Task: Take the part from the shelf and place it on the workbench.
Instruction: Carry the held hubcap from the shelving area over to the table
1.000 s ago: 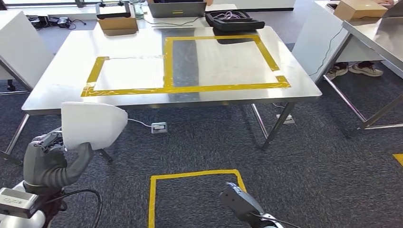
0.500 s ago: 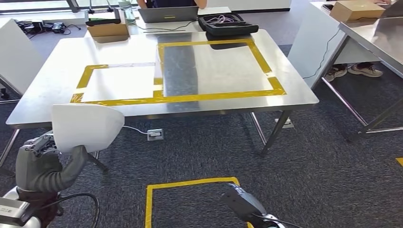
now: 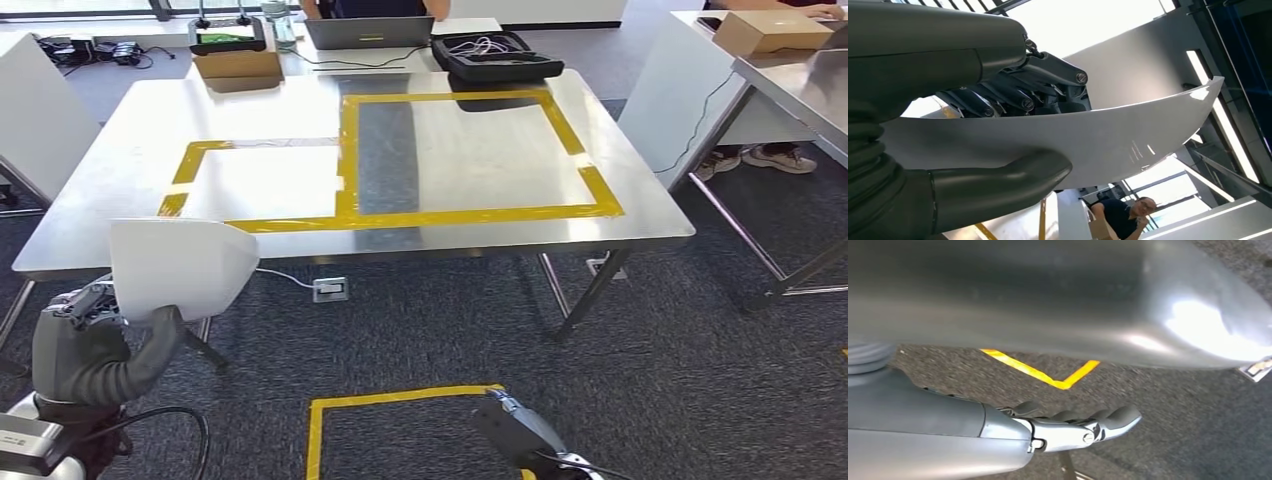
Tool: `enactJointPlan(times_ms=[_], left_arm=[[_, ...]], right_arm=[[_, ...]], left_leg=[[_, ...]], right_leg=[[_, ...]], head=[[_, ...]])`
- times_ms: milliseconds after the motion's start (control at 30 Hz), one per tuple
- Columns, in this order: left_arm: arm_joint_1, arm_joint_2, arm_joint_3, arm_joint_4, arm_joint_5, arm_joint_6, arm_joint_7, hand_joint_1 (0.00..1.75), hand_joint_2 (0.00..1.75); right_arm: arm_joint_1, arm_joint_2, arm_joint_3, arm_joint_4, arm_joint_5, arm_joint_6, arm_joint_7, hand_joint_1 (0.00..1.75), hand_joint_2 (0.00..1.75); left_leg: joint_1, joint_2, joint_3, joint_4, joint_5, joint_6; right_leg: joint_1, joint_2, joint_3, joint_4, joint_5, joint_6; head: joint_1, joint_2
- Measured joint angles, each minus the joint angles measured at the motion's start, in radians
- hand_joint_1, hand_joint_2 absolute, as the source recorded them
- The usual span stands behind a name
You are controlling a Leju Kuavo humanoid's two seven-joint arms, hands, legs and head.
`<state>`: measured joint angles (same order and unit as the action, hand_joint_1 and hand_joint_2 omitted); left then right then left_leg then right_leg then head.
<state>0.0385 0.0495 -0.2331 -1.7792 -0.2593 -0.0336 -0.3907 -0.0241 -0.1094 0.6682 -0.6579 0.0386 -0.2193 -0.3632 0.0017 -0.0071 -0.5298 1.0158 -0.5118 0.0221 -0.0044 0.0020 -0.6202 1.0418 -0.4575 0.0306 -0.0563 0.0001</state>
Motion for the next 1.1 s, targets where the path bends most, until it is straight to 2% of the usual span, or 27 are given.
enactJointPlan(times_ms=[67, 100, 167, 233, 300, 333, 367, 400, 433, 467, 500, 533, 567, 700, 767, 833, 867, 900, 933, 1000, 1067, 1100], left_arm=[[0.0, -0.002, 0.0, 0.0, -0.004, 0.0, -0.002, 1.75, 1.75], [0.0, -0.003, 0.001, -0.002, -0.007, 0.0, -0.002, 1.75, 1.75], [-0.001, -0.003, 0.002, -0.006, -0.011, 0.0, -0.002, 1.75, 1.75], [0.0, -0.003, 0.004, -0.009, -0.014, 0.0, -0.002, 1.75, 1.75], [0.006, -0.004, 0.009, -0.009, -0.016, 0.0, -0.002, 1.75, 1.75], [0.009, -0.005, 0.012, -0.009, -0.016, 0.0, -0.002, 1.75, 1.75], [0.011, -0.005, 0.016, -0.009, -0.016, 0.0, -0.002, 1.75, 1.75], [0.013, -0.005, 0.02, -0.009, -0.016, 0.0, -0.002, 1.75, 1.75], [0.013, -0.006, 0.023, -0.009, -0.016, 0.0, -0.002, 1.75, 1.75], [0.013, -0.006, 0.026, -0.009, -0.016, 0.0, -0.002, 1.75, 1.75], [0.013, -0.007, 0.028, -0.01, -0.016, 0.0, -0.002, 1.75, 1.75], [0.014, -0.008, 0.03, -0.01, -0.016, 0.0, -0.002, 1.75, 1.75], [0.015, -0.009, 0.031, -0.01, -0.017, 0.0, -0.002, 1.75, 1.75], [0.02, -0.014, 0.037, -0.017, -0.019, -0.001, -0.002, 1.75, 1.75], [0.022, -0.017, 0.038, -0.023, -0.023, -0.004, -0.002, 1.75, 1.75], [0.026, -0.018, 0.038, -0.026, -0.028, -0.006, -0.002, 1.75, 1.75], [0.029, -0.019, 0.038, -0.026, -0.029, -0.006, -0.002, 1.75, 1.75], [0.031, -0.019, 0.038, -0.026, -0.029, -0.007, -0.002, 1.75, 1.75], [0.032, -0.019, 0.038, -0.027, -0.029, -0.007, -0.002, 1.75, 1.75], [0.033, -0.02, 0.038, -0.03, -0.029, -0.008, -0.002, 1.75, 1.75], [0.032, -0.022, 0.038, -0.032, -0.029, -0.01, -0.002, 1.75, 1.75], [0.032, -0.022, 0.038, -0.033, -0.029, -0.012, -0.002, 1.75, 1.75]], right_arm=[[0.0, 0.0, 0.0, 0.0, 0.0, 0.008, 0.0, 0.0, 0.0], [0.0, 0.0, 0.0, 0.0, 0.001, 0.011, 0.0, 0.0, 0.0], [-0.002, 0.001, 0.001, 0.0, 0.002, 0.013, 0.0, 0.0, 0.0], [-0.005, 0.002, 0.001, 0.0, 0.004, 0.014, 0.0, 0.0, 0.0], [-0.006, 0.003, 0.001, 0.0, 0.007, 0.013, 0.0, 0.0, 0.0], [-0.005, 0.003, 0.001, 0.0, 0.009, 0.012, 0.0, 0.0, 0.0], [-0.005, 0.003, 0.001, 0.0, 0.012, 0.011, 0.001, 0.0, 0.0], [-0.006, 0.003, 0.001, 0.0, 0.016, 0.01, 0.001, 0.0, 0.0], [-0.006, 0.003, 0.001, 0.0, 0.019, 0.009, 0.002, 0.0, 0.0], [-0.008, 0.004, 0.002, 0.0, 0.021, 0.009, 0.002, 0.0, 0.0], [-0.01, 0.005, 0.002, 0.0, 0.023, 0.009, 0.003, 0.0, 0.0], [-0.013, 0.006, 0.003, 0.0, 0.025, 0.009, 0.004, 0.0, 0.0], [-0.016, 0.006, 0.003, 0.0, 0.026, 0.01, 0.004, 0.0, 0.0], [-0.019, 0.008, 0.007, 0.0, 0.029, 0.011, 0.004, 0.0, 0.0], [-0.023, 0.009, 0.008, 0.0, 0.03, 0.011, 0.004, 0.0, 0.0], [-0.024, 0.009, 0.008, 0.0, 0.03, 0.012, 0.004, 0.0, 0.0], [-0.023, 0.009, 0.009, 0.0, 0.03, 0.014, 0.004, 0.0, 0.0], [-0.022, 0.009, 0.009, 0.0, 0.031, 0.015, 0.004, 0.0, 0.0], [-0.021, 0.009, 0.01, 0.0, 0.031, 0.017, 0.004, 0.0, 0.0], [-0.022, 0.009, 0.011, 0.0, 0.032, 0.019, 0.003, 0.0, 0.0], [-0.022, 0.009, 0.012, 0.001, 0.034, 0.02, 0.002, 0.0, 0.0], [-0.02, 0.009, 0.012, 0.001, 0.036, 0.019, 0.002, 0.0, 0.0]], left_leg=[[-0.002, 0.0, 0.007, 0.003, -0.004, -0.013], [-0.002, 0.001, 0.008, 0.005, -0.006, -0.019], [-0.001, 0.001, 0.002, 0.036, -0.016, -0.029], [0.002, 0.002, -0.05, 0.134, -0.055, -0.037], [0.003, 0.002, -0.128, 0.25, -0.098, -0.043], [0.003, 0.002, -0.154, 0.276, -0.1, -0.044], [0.003, 0.002, -0.164, 0.271, -0.083, -0.043], [0.003, 0.002, -0.158, 0.237, -0.05, -0.041], [0.002, 0.002, -0.138, 0.174, -0.002, -0.038], [0.0, 0.002, -0.115, 0.11, 0.032, -0.032], [-0.003, 0.003, -0.097, 0.059, 0.047, -0.026], [-0.006, 0.003, -0.084, 0.024, 0.054, -0.02], [-0.008, 0.003, -0.08, 0.014, 0.048, -0.016], [-0.003, 0.001, -0.063, 0.005, 0.055, 0.005], [0.0, 0.001, -0.053, 0.002, 0.05, 0.013], [0.001, 0.001, -0.048, 0.002, 0.041, 0.016], [0.001, 0.001, -0.044, 0.002, 0.036, 0.016], [0.001, 0.0, -0.037, 0.002, 0.03, 0.015], [0.001, 0.0, -0.029, 0.002, 0.023, 0.013], [0.0, -0.001, -0.007, 0.002, 0.008, 0.006], [-0.001, 0.0, 0.003, 0.001, -0.004, -0.004], [-0.002, 0.0, 0.005, 0.004, -0.006, -0.011]], right_leg=[[0.005, -0.001, 0.008, -0.022, -0.007, -0.016], [0.004, 0.0, 0.012, -0.024, -0.001, -0.025], [0.001, 0.001, 0.029, -0.028, -0.002, -0.039], [-0.001, 0.001, 0.044, -0.032, -0.01, -0.048], [0.0, 0.001, 0.053, -0.032, -0.021, -0.052], [0.001, 0.002, 0.059, -0.031, -0.026, -0.052], [0.001, 0.002, 0.066, -0.031, -0.032, -0.052], [0.002, 0.003, 0.074, -0.031, -0.037, -0.051], [0.002, 0.003, 0.084, -0.031, -0.044, -0.049], [0.003, 0.003, 0.093, -0.031, -0.051, -0.046], [0.004, 0.003, 0.1, -0.031, -0.058, -0.042], [0.005, 0.003, 0.103, -0.031, -0.063, -0.038], [0.006, 0.002, 0.103, -0.031, -0.067, -0.033], [0.005, 0.002, 0.102, 0.001, -0.075, -0.011], [0.002, 0.002, 0.056, 0.082, -0.111, 0.0], [-0.001, 0.002, -0.027, 0.203, -0.157, 0.007], [-0.002, 0.002, -0.059, 0.239, -0.164, 0.01], [-0.002, 0.002, -0.075, 0.243, -0.15, 0.011], [-0.003, 0.002, -0.071, 0.209, -0.115, 0.01], [-0.003, 0.001, -0.028, 0.079, -0.028, 0.005], [0.002, -0.002, 0.002, -0.005, -0.004, -0.007], [0.003, -0.003, 0.005, -0.015, -0.01, -0.015]], head=[[0.001, 0.0], [0.001, 0.0], [0.0, 0.0], [-0.002, 0.0], [-0.002, 0.0], [-0.002, 0.0], [-0.002, 0.0], [-0.002, 0.0], [-0.002, 0.0], [-0.002, 0.0], [-0.004, 0.0], [-0.005, 0.0], [-0.006, 0.0], [-0.004, 0.0], [-0.002, 0.0], [-0.002, 0.0], [-0.002, 0.0], [-0.001, 0.0], [-0.002, 0.0], [-0.002, 0.0], [-0.001, 0.0], [-0.001, 0.0]])
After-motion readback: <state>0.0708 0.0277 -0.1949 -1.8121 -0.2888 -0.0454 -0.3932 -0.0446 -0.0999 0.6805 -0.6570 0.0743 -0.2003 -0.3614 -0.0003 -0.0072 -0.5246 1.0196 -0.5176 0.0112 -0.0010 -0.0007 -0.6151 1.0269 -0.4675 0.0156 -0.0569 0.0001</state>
